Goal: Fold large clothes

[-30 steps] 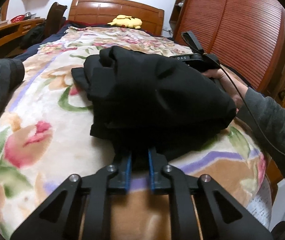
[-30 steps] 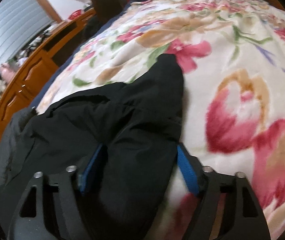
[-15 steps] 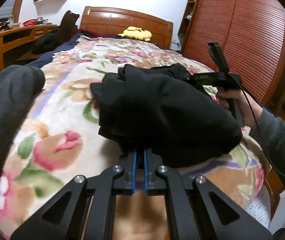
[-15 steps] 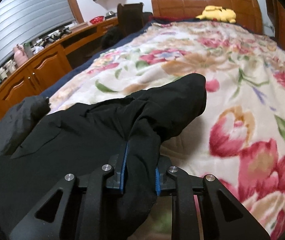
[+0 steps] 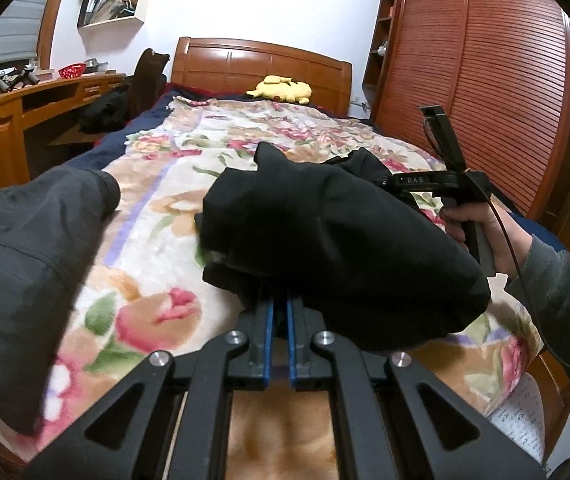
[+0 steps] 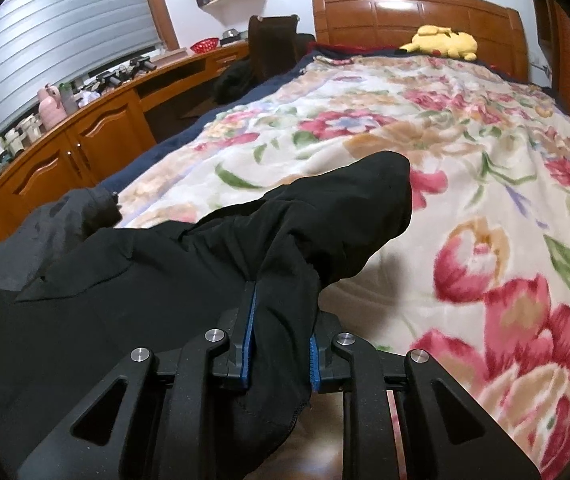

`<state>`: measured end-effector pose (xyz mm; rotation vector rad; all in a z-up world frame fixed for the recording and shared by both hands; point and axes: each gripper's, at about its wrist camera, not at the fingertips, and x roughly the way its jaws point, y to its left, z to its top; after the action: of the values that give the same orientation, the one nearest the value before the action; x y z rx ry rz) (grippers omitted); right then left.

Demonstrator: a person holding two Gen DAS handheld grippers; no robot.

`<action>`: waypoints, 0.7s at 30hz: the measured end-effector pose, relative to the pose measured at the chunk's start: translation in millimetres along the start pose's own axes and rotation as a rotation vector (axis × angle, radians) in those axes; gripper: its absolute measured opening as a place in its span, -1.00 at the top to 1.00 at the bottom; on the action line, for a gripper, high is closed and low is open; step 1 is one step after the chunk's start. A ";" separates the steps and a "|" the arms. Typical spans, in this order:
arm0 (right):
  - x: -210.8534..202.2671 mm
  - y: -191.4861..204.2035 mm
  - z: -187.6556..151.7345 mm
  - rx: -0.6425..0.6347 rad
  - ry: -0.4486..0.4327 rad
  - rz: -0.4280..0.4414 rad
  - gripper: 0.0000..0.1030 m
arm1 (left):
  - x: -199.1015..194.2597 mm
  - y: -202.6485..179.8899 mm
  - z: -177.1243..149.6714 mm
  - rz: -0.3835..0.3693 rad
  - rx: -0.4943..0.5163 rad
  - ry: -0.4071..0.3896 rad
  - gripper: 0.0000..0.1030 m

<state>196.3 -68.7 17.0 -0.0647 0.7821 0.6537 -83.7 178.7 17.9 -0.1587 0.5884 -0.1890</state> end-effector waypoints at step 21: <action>5.1 112.2 69.0 -0.168 -0.066 -0.036 0.66 | -50.1 76.6 38.1 0.119 0.032 -0.116 0.98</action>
<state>178.9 43.9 83.3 -0.2089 0.6605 0.6833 -93.0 267.7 60.5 -0.1023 0.4775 -0.0732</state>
